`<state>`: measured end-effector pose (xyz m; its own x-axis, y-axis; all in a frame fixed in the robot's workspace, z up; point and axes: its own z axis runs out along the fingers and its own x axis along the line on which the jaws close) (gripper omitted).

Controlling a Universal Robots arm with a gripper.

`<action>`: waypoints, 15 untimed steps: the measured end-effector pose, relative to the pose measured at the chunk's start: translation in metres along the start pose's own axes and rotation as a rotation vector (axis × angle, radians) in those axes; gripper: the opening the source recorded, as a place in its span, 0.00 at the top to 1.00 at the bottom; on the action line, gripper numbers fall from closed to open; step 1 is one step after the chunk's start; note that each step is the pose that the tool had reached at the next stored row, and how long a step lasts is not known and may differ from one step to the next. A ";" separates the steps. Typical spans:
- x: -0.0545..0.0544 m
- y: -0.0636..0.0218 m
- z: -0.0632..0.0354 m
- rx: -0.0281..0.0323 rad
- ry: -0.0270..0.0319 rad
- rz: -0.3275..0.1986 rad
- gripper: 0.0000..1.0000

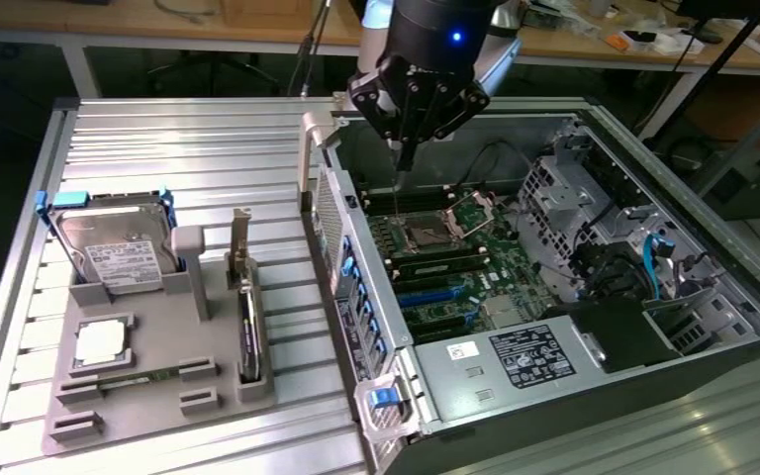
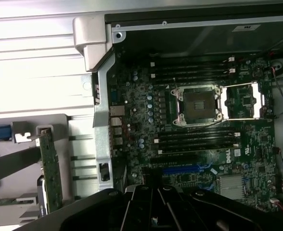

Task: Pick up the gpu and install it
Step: 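Reach for the gpu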

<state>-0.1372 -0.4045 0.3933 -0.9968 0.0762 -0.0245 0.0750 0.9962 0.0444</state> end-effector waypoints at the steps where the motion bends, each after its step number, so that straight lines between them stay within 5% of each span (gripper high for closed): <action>1: 0.000 -0.0003 -0.0001 0.0001 0.0000 0.000 0.89; 15: 0.003 -0.0036 -0.0003 0.0001 0.0001 0.000 0.89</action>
<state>-0.1404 -0.4078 0.3933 -0.9968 0.0762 -0.0244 0.0751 0.9962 0.0443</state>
